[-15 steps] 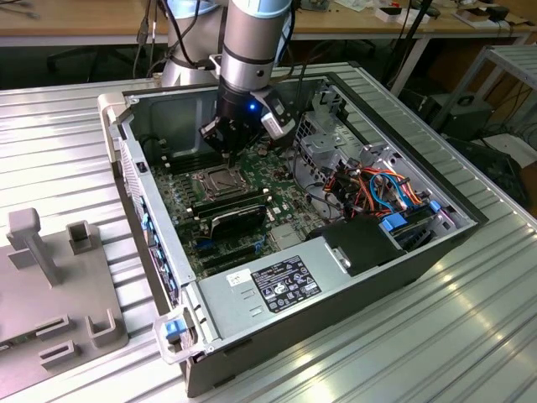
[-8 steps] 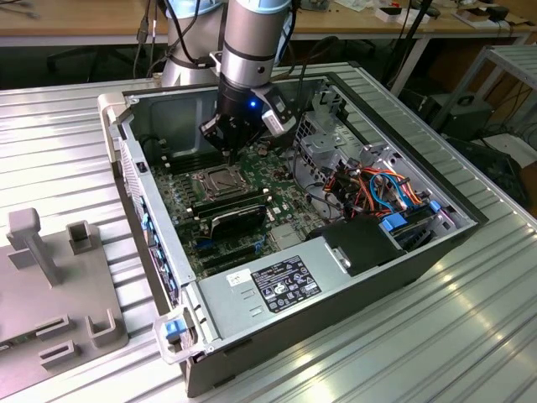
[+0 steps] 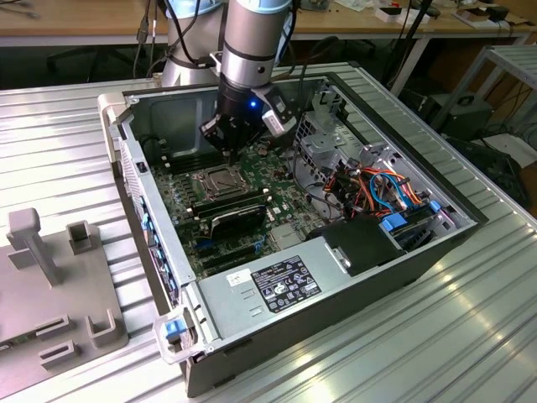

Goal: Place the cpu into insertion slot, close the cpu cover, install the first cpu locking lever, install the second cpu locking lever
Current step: 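Install the second cpu locking lever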

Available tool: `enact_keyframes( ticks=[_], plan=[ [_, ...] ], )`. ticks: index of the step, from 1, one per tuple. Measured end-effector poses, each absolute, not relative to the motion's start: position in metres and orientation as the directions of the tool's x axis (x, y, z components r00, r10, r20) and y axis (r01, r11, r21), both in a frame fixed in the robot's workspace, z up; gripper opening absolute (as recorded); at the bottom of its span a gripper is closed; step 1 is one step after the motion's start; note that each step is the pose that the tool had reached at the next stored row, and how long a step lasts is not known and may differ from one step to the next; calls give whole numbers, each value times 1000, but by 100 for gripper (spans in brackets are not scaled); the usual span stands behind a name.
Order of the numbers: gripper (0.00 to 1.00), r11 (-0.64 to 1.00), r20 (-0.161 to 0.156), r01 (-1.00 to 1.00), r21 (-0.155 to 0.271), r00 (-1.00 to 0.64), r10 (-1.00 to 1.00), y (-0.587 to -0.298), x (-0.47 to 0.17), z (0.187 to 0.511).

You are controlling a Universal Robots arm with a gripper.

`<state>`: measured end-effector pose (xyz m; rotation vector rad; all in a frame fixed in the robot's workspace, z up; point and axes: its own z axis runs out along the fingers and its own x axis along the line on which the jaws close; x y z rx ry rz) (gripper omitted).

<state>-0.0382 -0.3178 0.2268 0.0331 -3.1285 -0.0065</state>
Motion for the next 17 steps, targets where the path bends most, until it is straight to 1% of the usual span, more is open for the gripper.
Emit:
enact_keyframes(
  ticks=[7, 17],
  plan=[
    [11, 1000, 13, -21, 4, -1000, -21, -327, -38, 227],
    [11, 1000, 13, -21, 4, -1000, -21, -328, -36, 227]
  ],
)
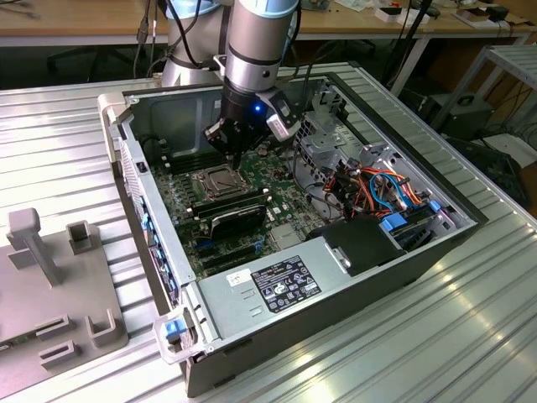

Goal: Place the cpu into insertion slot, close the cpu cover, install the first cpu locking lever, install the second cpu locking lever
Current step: 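Install the second cpu locking lever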

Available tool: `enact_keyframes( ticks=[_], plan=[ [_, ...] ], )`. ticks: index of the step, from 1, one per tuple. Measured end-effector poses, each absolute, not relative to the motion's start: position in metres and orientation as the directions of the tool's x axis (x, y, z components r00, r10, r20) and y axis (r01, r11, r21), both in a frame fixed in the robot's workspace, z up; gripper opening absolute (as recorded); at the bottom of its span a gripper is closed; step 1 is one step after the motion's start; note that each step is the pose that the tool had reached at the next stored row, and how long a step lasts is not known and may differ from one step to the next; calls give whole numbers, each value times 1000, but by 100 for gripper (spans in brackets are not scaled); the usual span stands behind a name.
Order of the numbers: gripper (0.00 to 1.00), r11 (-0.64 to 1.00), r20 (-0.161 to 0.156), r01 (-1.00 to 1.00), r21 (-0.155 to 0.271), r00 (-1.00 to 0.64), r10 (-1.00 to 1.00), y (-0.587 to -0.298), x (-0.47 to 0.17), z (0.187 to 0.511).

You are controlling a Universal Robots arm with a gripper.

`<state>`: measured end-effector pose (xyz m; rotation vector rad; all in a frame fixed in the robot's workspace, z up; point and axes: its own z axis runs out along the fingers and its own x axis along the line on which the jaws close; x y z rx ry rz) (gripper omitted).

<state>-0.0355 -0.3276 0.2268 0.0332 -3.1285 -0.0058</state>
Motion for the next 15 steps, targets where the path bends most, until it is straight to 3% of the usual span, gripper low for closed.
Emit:
enact_keyframes(
  ticks=[15],
  plan=[
    [11, 1000, 13, -21, -6, -1000, -21, -332, -35, 242]
  ],
)
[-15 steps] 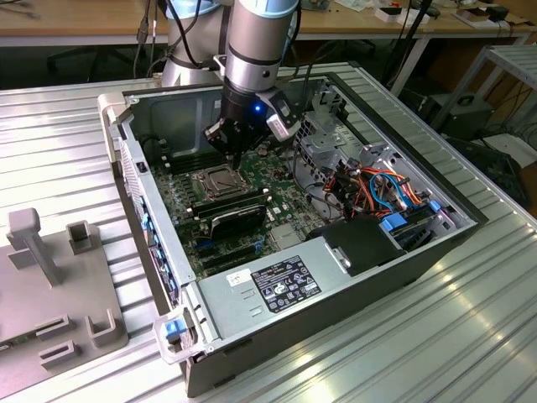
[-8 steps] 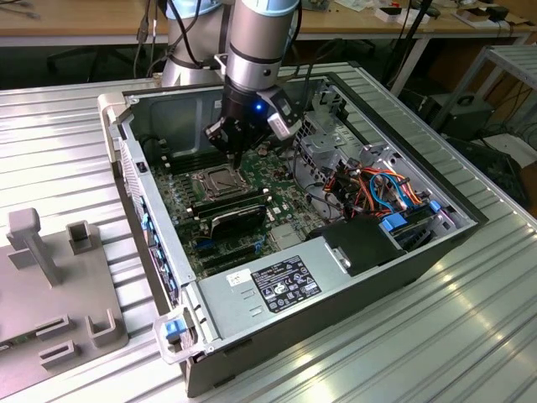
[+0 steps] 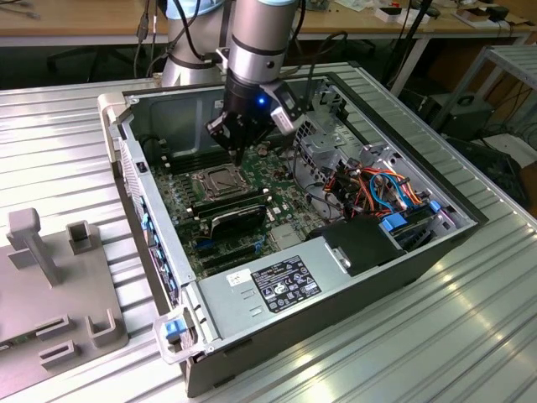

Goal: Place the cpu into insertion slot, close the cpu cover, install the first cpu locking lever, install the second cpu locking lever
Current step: 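Install the second cpu locking lever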

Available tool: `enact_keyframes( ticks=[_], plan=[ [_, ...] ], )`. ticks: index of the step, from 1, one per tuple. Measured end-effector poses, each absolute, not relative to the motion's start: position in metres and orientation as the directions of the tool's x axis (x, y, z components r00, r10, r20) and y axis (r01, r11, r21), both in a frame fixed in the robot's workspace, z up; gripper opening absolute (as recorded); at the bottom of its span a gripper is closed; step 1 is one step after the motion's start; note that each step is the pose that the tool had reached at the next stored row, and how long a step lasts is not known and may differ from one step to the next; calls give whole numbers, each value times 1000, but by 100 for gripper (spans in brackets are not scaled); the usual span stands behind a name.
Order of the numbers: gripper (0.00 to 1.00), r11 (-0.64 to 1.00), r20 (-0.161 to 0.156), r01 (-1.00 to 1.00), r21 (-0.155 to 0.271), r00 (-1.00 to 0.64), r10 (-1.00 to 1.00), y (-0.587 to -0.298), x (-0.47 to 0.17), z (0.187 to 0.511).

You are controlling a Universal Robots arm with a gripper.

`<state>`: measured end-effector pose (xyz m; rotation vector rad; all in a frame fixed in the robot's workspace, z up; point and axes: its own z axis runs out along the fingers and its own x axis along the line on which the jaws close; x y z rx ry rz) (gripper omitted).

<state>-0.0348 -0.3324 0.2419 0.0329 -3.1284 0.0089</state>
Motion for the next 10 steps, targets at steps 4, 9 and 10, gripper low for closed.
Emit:
enact_keyframes(
  ticks=[4, 9, 10],
  plan=[
    [11, 1000, 13, -21, -12, -1000, -21, -340, -35, 242],
    [11, 1000, 13, -21, -19, -1000, -21, -350, -35, 242],
    [11, 1000, 13, -21, -21, -1000, -21, -351, -35, 242]
  ],
)
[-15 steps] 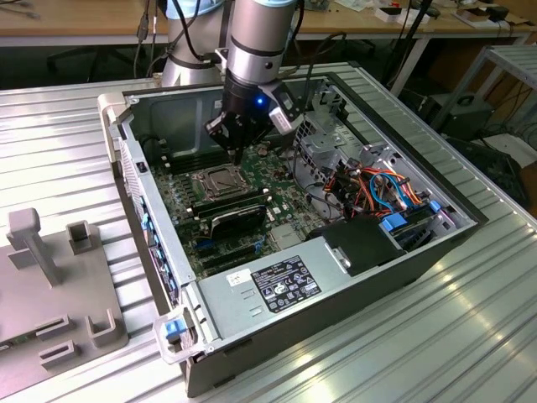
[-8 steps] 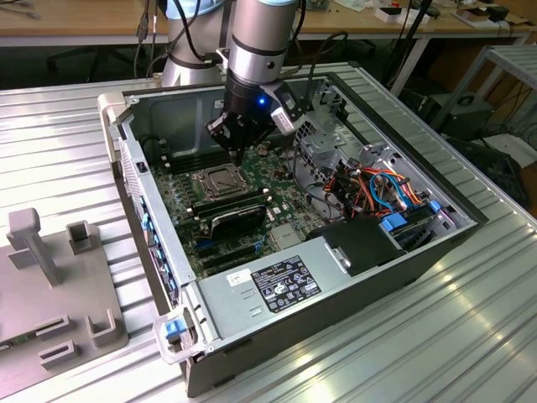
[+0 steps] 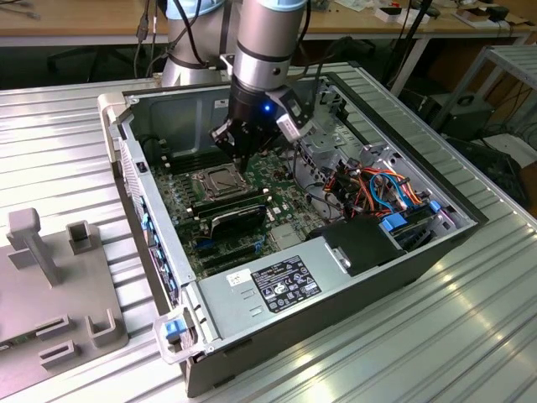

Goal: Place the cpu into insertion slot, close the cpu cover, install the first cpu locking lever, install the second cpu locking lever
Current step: 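Install the second cpu locking lever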

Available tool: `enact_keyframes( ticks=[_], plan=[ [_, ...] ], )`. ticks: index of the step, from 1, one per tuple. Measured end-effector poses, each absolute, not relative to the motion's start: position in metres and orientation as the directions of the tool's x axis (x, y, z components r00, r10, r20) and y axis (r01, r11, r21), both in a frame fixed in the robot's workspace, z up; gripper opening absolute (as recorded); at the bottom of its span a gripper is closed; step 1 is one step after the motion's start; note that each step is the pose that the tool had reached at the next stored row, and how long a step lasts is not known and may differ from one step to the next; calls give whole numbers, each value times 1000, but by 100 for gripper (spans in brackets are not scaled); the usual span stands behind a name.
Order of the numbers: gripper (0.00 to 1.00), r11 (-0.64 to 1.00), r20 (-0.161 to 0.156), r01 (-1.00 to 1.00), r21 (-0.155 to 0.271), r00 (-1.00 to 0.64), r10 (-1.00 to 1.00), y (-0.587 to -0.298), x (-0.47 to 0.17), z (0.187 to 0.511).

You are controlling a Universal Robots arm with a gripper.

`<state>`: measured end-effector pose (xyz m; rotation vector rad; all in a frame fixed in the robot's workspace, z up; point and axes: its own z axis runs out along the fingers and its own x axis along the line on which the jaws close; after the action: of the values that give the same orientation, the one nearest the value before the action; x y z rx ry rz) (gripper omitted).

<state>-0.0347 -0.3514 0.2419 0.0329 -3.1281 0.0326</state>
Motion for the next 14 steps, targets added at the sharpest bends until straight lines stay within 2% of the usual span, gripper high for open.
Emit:
enact_keyframes(
  ticks=[14],
  plan=[
    [11, 999, 14, -21, -26, -1000, -21, -357, -35, 242]
  ],
)
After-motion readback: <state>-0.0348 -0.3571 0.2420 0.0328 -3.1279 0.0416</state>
